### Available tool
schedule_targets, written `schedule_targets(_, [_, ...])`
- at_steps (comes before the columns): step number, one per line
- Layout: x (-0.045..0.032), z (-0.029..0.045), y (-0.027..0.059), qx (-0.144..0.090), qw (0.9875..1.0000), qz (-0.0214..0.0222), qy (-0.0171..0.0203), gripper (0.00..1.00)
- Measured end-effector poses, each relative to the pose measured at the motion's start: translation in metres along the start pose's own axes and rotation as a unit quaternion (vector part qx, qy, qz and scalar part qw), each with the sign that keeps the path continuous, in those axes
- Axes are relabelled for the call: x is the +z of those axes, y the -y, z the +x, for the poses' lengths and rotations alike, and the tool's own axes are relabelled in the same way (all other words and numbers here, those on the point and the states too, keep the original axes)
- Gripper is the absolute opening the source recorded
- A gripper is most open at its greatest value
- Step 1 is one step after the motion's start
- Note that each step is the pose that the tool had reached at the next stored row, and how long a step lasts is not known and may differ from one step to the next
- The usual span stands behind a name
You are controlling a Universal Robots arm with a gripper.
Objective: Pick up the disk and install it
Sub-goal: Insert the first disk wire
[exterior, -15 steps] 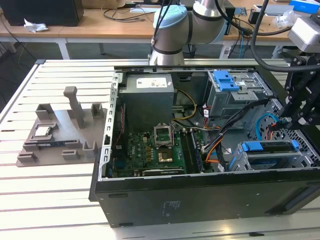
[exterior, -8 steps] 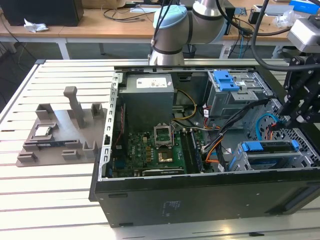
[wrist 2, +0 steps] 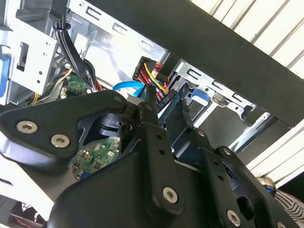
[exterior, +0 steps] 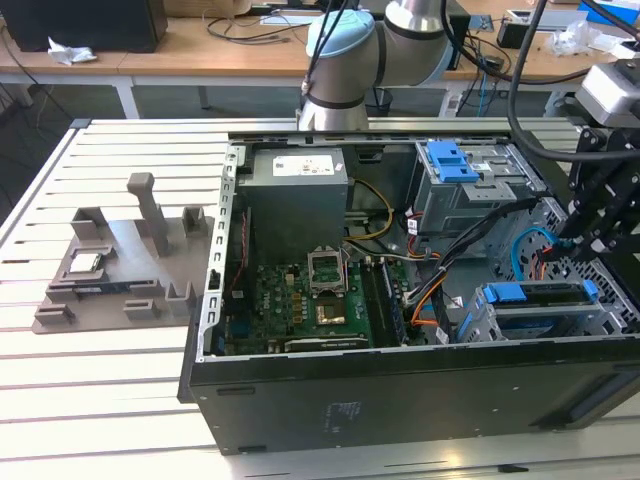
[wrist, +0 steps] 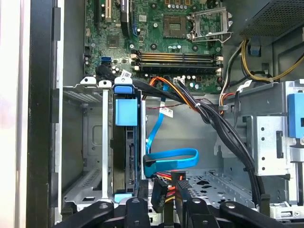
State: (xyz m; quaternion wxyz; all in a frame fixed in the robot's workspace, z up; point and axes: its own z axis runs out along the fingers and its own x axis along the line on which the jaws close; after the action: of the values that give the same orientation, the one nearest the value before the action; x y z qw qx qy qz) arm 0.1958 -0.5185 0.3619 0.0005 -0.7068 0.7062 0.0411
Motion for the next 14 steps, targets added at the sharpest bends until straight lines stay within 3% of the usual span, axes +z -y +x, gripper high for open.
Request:
schedule_targets(4, [-0.0001,0.0,0.0004,0.0,1.0,0.0,0.0,0.35])
schedule_targets(7, [-0.0001,0.0,0.0006,0.0,1.0,0.0,0.0,0.17])
schedule_targets(11, [-0.0001,0.0005,0.001,0.0,1.0,0.0,0.0,0.17])
schedule_targets(12, [-0.0002,0.0019,0.001,0.0,1.0,0.0,0.0,0.17])
schedule_targets(14, [-0.0006,0.0115,-0.0004,0.0,1.0,0.0,0.0,0.17])
